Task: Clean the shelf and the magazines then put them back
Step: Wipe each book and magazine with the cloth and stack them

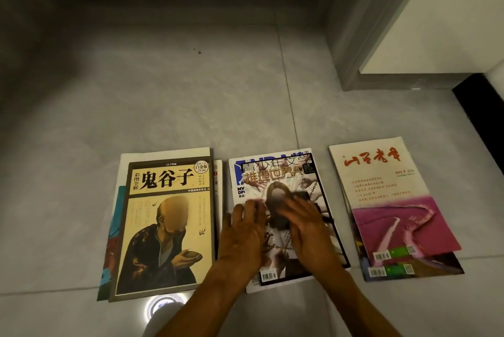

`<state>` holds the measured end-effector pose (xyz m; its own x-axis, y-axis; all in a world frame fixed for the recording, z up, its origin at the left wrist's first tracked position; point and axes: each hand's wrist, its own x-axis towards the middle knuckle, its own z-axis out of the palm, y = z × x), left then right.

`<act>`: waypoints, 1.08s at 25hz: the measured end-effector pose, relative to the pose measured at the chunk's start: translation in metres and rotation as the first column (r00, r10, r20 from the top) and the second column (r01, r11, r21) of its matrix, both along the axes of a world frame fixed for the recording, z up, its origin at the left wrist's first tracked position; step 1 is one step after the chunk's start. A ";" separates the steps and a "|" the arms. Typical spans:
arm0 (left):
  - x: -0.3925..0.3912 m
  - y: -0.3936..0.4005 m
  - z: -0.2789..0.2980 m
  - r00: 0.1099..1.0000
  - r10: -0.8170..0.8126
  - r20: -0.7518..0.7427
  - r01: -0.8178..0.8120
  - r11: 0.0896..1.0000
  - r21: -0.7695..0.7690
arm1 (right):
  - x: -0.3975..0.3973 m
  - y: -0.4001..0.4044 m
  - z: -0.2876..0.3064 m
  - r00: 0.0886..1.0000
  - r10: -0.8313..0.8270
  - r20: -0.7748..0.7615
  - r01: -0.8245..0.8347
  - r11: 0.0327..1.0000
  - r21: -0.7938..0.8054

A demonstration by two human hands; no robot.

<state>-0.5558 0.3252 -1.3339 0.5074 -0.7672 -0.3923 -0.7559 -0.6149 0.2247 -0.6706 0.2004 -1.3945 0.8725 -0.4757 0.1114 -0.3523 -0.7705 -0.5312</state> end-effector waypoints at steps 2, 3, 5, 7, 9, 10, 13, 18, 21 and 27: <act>0.000 -0.003 -0.003 1.000 -0.002 0.001 0.002 1.000 0.012 | -0.057 0.007 -0.020 0.988 0.151 -0.018 -0.152 0.977 -0.149; 0.000 -0.004 -0.004 1.000 -0.001 -0.002 0.001 1.000 0.020 | -0.082 0.009 -0.028 0.975 0.218 -0.030 -0.219 0.944 -0.245; 0.000 -0.006 -0.004 1.000 -0.007 0.009 0.006 0.999 0.052 | -0.108 0.015 -0.034 0.966 0.256 -0.044 -0.257 0.911 -0.322; -0.001 -0.008 -0.003 1.000 -0.012 0.022 0.010 0.997 0.083 | -0.090 0.013 -0.021 0.989 0.148 0.022 -0.139 0.963 -0.233; -0.002 -0.011 -0.001 1.000 -0.015 -0.012 0.016 0.995 0.100 | -0.039 -0.002 0.004 0.998 -0.045 0.038 0.048 0.996 -0.069; -0.002 -0.012 0.000 0.999 -0.021 -0.034 0.025 0.993 0.112 | -0.012 -0.016 0.014 0.996 -0.084 0.041 0.085 0.996 -0.030; -0.001 -0.012 0.002 0.996 -0.041 -0.076 0.052 0.987 0.151 | 0.047 -0.052 0.026 0.982 -0.188 0.009 0.186 0.976 0.116; 0.000 -0.012 0.005 0.993 -0.043 -0.108 0.058 0.988 0.142 | -0.021 -0.021 0.004 0.995 -0.103 0.008 0.104 0.993 -0.059; 0.002 -0.013 0.004 0.992 -0.050 -0.112 0.063 0.991 0.115 | -0.097 0.004 -0.019 0.999 0.047 -0.010 -0.049 0.968 -0.246; -0.001 -0.011 0.000 0.992 -0.032 -0.125 0.047 0.992 0.119 | -0.036 -0.021 -0.002 0.991 -0.118 -0.059 0.112 0.989 -0.101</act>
